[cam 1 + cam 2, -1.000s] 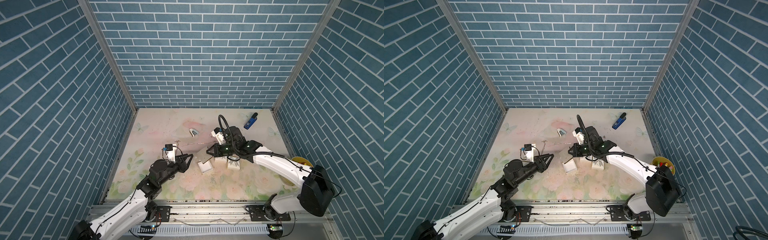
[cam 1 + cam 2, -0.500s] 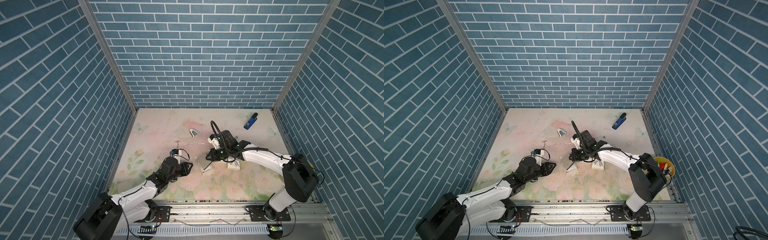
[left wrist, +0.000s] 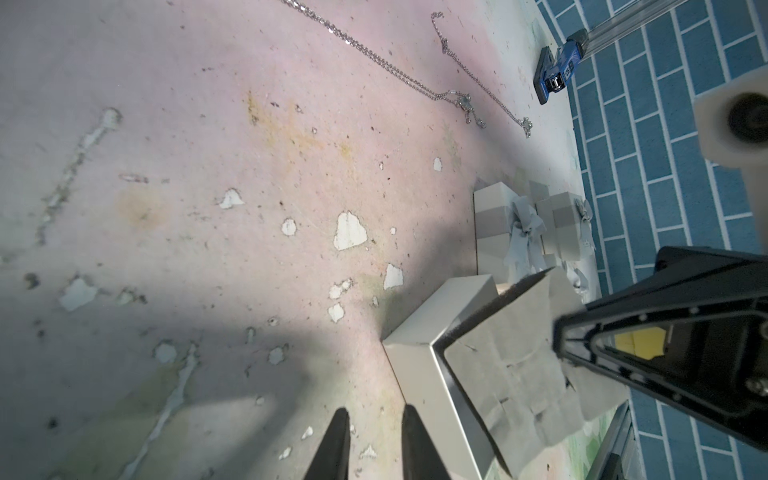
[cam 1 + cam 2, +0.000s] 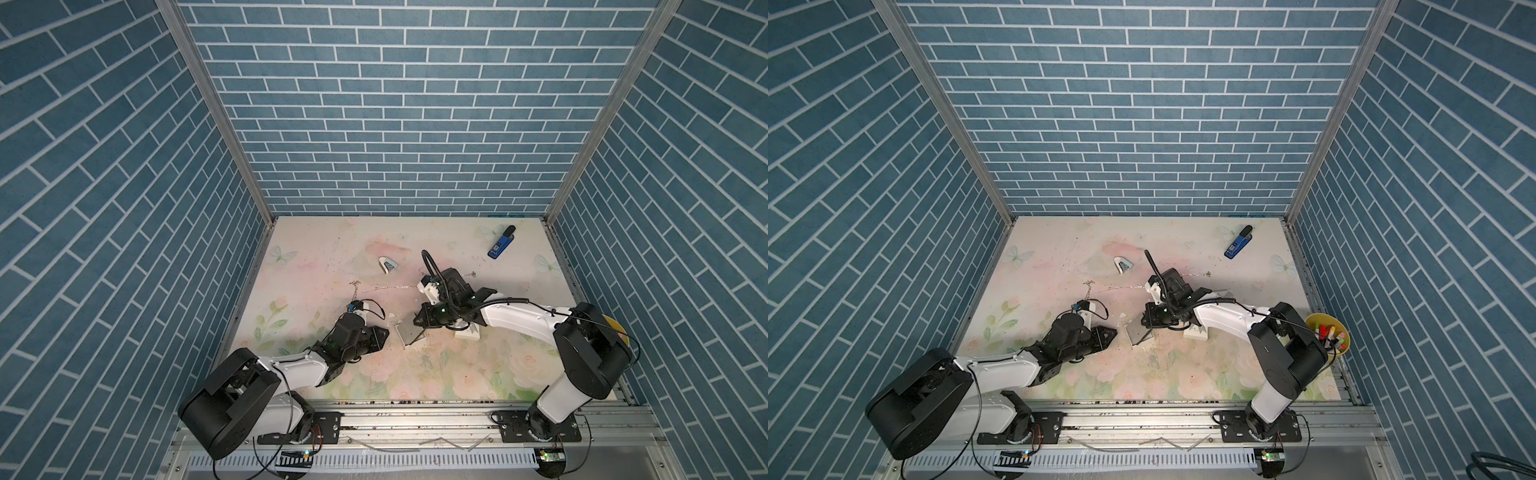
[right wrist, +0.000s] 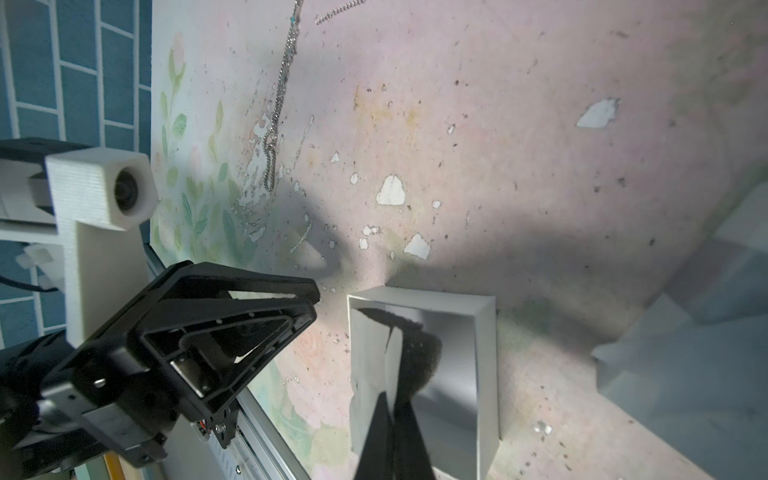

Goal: Take the necklace out of the lift-off lid jewelry box
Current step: Place the inner lining in the jewelry box.

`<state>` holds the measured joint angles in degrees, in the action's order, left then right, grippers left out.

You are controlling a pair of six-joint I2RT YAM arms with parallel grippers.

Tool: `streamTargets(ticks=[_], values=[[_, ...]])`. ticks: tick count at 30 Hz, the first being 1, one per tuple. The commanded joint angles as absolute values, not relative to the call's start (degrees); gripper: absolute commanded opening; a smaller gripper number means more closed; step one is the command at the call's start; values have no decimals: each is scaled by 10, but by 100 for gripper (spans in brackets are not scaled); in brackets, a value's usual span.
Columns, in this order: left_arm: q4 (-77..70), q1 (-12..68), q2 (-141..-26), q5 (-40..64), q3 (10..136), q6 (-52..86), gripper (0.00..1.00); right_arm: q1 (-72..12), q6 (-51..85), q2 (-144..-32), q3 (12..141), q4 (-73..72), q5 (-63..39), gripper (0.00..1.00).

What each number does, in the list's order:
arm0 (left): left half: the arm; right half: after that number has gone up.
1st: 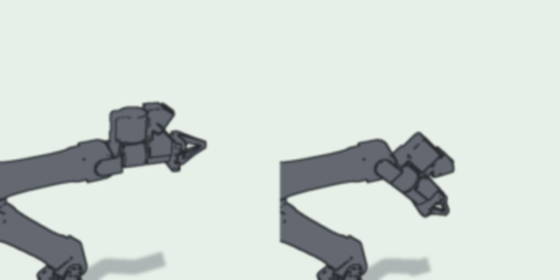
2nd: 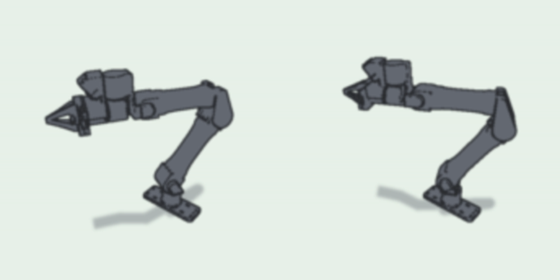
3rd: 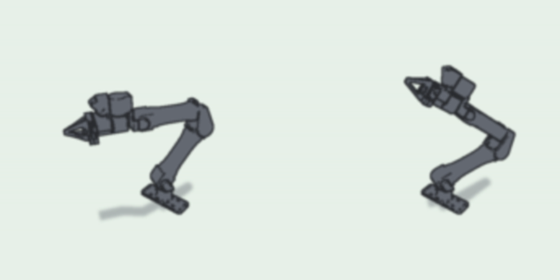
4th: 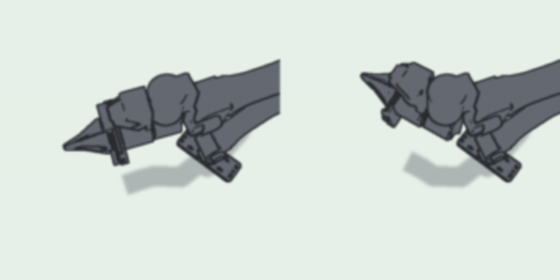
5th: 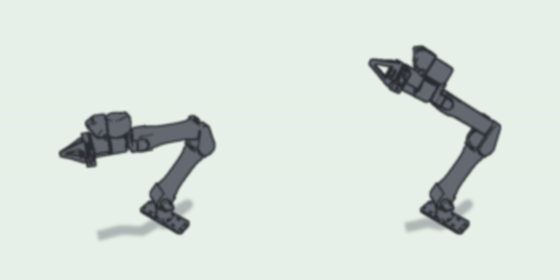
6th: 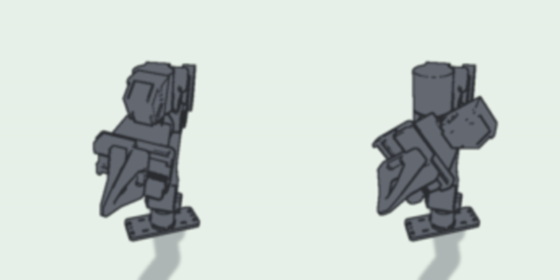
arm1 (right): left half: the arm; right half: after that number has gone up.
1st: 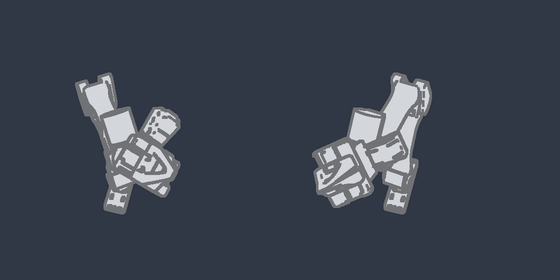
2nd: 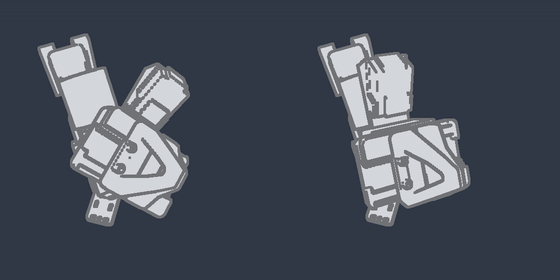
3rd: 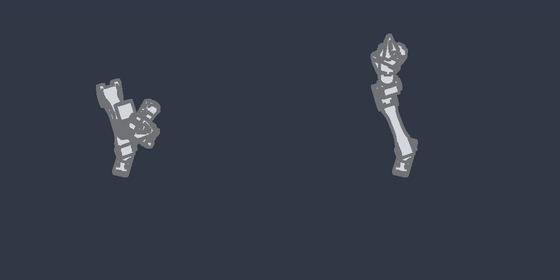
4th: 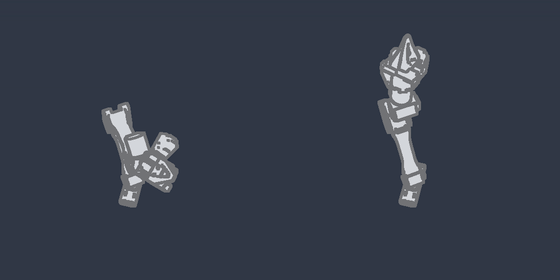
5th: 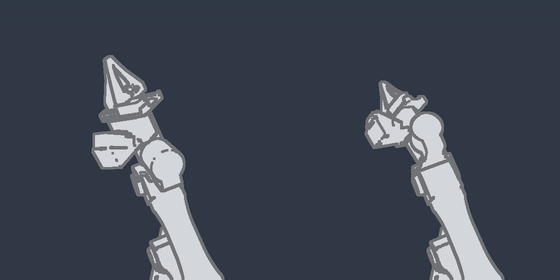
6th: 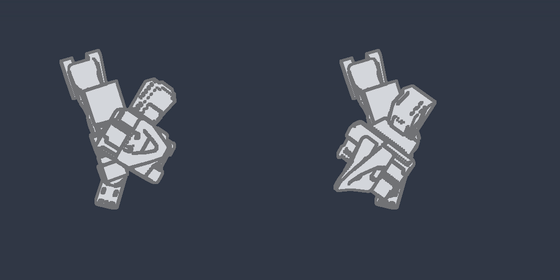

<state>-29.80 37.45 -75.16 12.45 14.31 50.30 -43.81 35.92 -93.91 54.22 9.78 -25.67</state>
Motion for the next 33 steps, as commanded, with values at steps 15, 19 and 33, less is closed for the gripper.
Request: streamTargets(ticks=[15,19,33], values=[[-356,394,-796,106,148,527,21,-437,397,-945,514,34,-246,0],[-364,396,-802,100,144,539,21,-438,406,-937,506,23,-244,0],[-370,400,-804,92,139,545,20,-440,413,-914,497,8,-231,0]])
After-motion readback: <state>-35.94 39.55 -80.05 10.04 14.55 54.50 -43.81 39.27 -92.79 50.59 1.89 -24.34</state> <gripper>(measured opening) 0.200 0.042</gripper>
